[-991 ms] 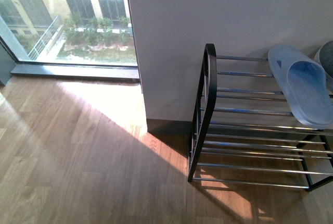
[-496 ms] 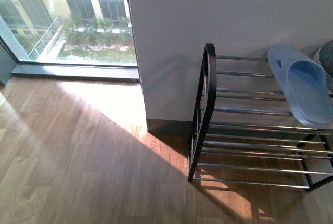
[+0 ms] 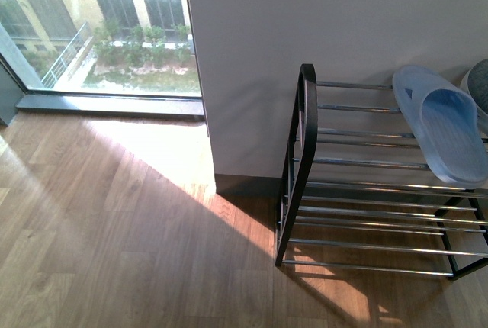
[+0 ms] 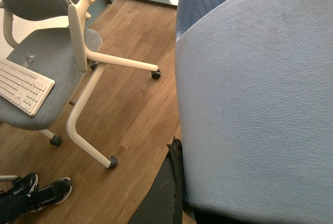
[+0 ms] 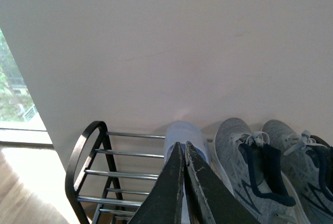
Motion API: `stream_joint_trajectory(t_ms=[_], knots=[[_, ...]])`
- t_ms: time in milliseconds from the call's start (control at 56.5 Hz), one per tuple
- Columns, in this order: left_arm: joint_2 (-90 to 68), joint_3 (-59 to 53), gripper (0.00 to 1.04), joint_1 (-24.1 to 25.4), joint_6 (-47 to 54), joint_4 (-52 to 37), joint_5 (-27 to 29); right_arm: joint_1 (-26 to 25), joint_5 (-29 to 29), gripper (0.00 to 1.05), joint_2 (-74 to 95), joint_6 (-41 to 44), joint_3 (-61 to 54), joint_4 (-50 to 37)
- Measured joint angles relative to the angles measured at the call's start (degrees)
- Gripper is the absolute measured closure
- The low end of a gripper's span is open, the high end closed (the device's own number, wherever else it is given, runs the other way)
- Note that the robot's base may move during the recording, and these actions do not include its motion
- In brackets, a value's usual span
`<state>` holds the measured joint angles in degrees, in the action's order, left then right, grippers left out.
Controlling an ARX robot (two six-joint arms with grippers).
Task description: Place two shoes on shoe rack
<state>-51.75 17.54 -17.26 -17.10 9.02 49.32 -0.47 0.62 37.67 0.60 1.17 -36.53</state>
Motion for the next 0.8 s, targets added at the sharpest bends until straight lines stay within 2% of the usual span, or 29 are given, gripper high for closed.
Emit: stream_joint_trajectory(t_ms=[513, 797], knots=[[0.00, 0.00, 1.03, 0.00, 0.00, 0.00, 0.00, 0.26, -0.46, 1.03, -17.59, 0.00, -0.07, 16.46], [0.00, 0.00, 1.03, 0.00, 0.00, 0.00, 0.02, 0.26, -0.48, 1.03, -23.08, 0.00, -0.07, 21.90]])
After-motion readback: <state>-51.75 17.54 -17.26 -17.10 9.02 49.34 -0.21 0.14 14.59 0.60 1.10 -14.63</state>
